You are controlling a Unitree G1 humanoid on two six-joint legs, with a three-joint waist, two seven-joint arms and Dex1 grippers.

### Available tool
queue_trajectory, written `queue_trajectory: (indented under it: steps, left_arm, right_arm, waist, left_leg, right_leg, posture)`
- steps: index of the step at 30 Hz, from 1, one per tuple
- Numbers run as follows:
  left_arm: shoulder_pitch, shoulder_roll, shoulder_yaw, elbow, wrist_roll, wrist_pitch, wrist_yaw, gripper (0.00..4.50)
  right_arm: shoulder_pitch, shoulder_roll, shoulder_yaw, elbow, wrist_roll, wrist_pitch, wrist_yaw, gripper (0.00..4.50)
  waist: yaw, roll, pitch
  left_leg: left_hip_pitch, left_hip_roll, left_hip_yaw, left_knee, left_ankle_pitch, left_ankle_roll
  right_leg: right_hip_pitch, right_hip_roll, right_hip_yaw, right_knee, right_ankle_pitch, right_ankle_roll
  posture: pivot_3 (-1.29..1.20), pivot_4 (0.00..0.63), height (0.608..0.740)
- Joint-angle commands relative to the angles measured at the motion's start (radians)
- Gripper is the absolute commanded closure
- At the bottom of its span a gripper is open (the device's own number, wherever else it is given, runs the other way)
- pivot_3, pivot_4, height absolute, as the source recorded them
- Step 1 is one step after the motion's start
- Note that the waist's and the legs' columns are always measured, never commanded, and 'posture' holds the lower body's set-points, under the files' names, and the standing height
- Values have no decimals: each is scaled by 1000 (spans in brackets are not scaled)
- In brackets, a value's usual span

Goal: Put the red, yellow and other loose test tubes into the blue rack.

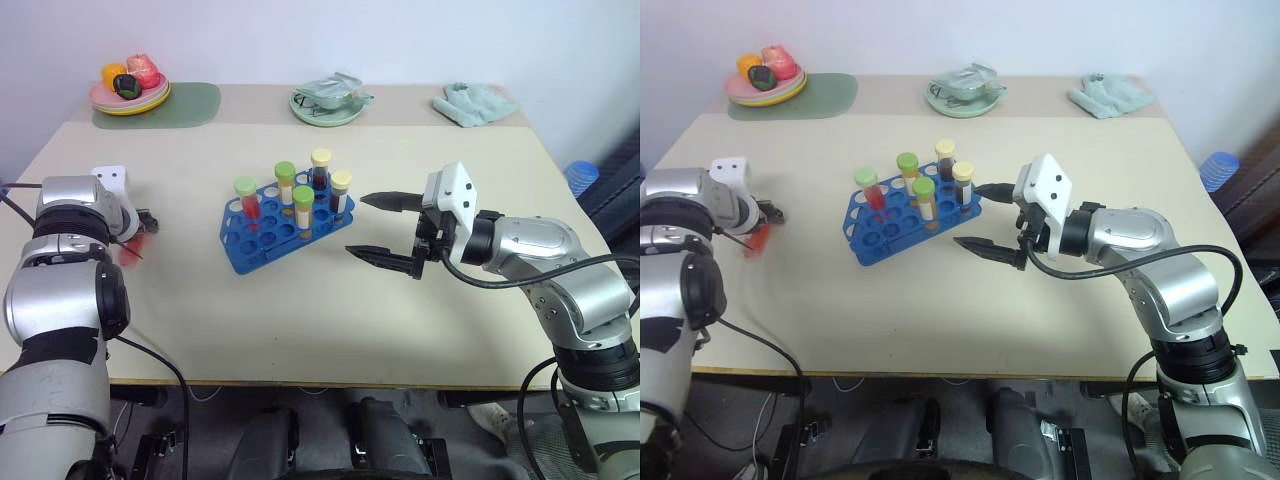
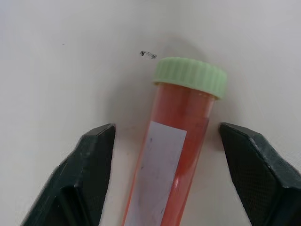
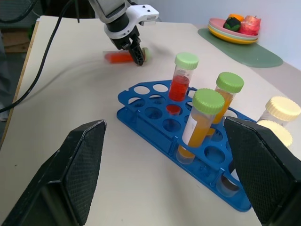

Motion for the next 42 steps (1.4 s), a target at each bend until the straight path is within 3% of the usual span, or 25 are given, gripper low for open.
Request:
queue_trajectory:
  steps: [1,2,3,11,13,14,17,22,24,29,39,42]
  left_arm:
    - [20,-7,-5,45,28,17,3,3155]
    - [17,-8,-7,43,30,22,-1,3547]
    - [13,-9,-9,41,32,27,-9,3654]
    - [2,-7,-7,-33,19,54,-133,3654]
    - [50,-4,40,-221,-35,23,-171,3654]
    - [115,-10,86,-394,-78,-15,-185,3654]
    - [399,-28,230,-1059,-371,-71,-470,3654]
    - [567,-49,252,-1378,-458,-140,-506,3654]
    - [587,-110,290,-1422,-532,-187,-515,3654]
    - [681,-152,171,-1447,-445,-446,-612,3654]
    - [724,-347,19,-1195,-242,-1055,-625,3654]
    - [740,-365,0,-1123,-213,-1152,-631,3654]
  right_arm:
    - [-4,-11,-32,-39,5,-17,1,412]
    - [-2,-12,-33,-39,5,-17,0,412]
    - [0,-13,-34,-41,5,-17,-1,412]
    - [12,-17,-43,-52,5,-15,-8,412]
    - [15,-16,-46,-55,6,-14,-11,412]
    - [15,-16,-47,-55,6,-14,-12,412]
    - [10,-13,-47,-46,4,-16,-15,412]
    - [3,-3,-43,-41,7,-13,-22,412]
    - [1,-1,-43,-41,8,-11,-25,412]
    - [3,-8,-53,-46,12,-5,-32,412]
    - [18,-18,-75,-74,23,17,-70,412]
    - [30,-24,-88,-88,27,24,-78,412]
  waist:
    - [-3,0,0]
    - [-4,0,0]
    - [-5,0,0]
    - [1,0,0]
    - [3,0,0]
    - [2,-1,0]
    - [-3,-3,2]
    - [1,-3,2]
    - [2,-2,1]
    - [0,-2,1]
    - [1,-2,1]
    - [0,-2,1]
  left_leg:
    - [0,0,0,0,0,0]
    - [0,0,0,0,0,0]
    - [0,0,0,0,0,0]
    - [-1,0,1,0,0,0]
    - [-1,0,1,0,0,0]
    - [-2,0,0,0,0,0]
    - [-5,1,0,0,0,-1]
    - [-8,1,0,0,0,0]
    - [-5,1,0,0,0,0]
    - [0,1,0,0,0,0]
    - [0,1,0,0,-1,1]
    - [0,1,0,0,-1,1]
  right_leg:
    - [0,0,0,0,0,0]
    - [0,0,0,0,0,0]
    - [0,0,0,1,0,0]
    - [-1,0,0,0,0,0]
    - [-1,0,0,0,0,0]
    - [-1,0,0,-1,0,0]
    - [-4,-1,0,-2,0,0]
    - [-6,-1,0,-6,0,0]
    - [-3,-1,0,-5,0,0]
    - [3,0,0,-5,0,0]
    - [3,0,-1,-7,0,0]
    - [3,0,0,-6,0,0]
  posture:
    - [0,150,740]
    - [0,150,740]
    - [0,150,740]
    - [0,150,740]
    - [0,150,740]
    - [0,150,740]
    - [0,150,740]
    - [0,150,740]
    - [0,150,740]
    - [0,150,740]
    - [0,150,740]
    - [0,150,740]
